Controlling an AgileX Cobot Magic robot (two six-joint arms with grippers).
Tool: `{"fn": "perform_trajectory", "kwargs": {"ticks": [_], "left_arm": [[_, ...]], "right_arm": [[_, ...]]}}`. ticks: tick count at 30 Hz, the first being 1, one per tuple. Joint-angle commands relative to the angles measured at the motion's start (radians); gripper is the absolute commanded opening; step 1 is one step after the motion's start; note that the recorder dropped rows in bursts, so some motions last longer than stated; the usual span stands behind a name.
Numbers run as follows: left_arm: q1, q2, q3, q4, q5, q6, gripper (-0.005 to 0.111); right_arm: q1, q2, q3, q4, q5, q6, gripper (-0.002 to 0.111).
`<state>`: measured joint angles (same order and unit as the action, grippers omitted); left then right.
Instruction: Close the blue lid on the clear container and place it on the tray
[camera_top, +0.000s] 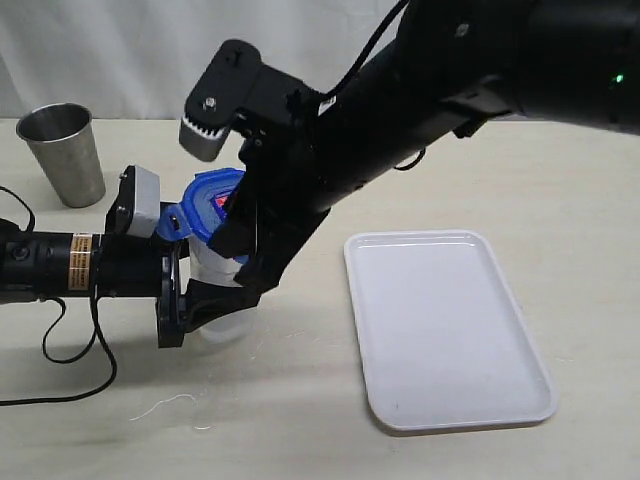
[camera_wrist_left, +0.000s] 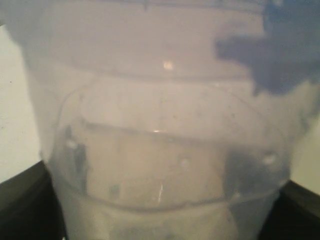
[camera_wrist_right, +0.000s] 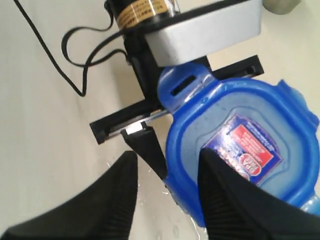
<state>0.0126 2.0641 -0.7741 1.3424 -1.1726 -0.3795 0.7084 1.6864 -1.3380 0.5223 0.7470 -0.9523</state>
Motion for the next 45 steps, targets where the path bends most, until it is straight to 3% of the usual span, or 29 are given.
{"fn": "perform_trajectory", "kwargs": {"ticks": [1, 7, 13, 22, 28, 45], "left_arm": [[-0.002, -0.011, 0.004, -0.037, -0.034, -0.009, 0.000], [-0.002, -0.011, 0.004, -0.039, -0.034, -0.009, 0.000], [-0.002, -0.011, 0.004, -0.039, -0.034, -0.009, 0.000], [-0.002, -0.011, 0.004, -0.037, -0.036, -0.009, 0.000], [-0.002, -0.011, 0.004, -0.035, -0.039, -0.009, 0.000], [-0.002, -0.011, 0.004, -0.020, -0.039, -0.009, 0.000]], "right_arm": [[-0.035, -0.011, -0.043, 0.107, 0.067, 0.005, 0.038], [-0.114, -0.012, -0.097, 0.136, 0.021, 0.496, 0.038], [-0.188, 0.028, -0.103, 0.048, 0.126, 0.637, 0.038], [-0.188, 0.115, -0.103, 0.048, 0.065, 0.583, 0.038], [-0.183, 0.159, -0.103, 0.159, 0.072, 0.521, 0.038], [-0.183, 0.302, -0.103, 0.365, 0.259, 0.367, 0.038]]}}
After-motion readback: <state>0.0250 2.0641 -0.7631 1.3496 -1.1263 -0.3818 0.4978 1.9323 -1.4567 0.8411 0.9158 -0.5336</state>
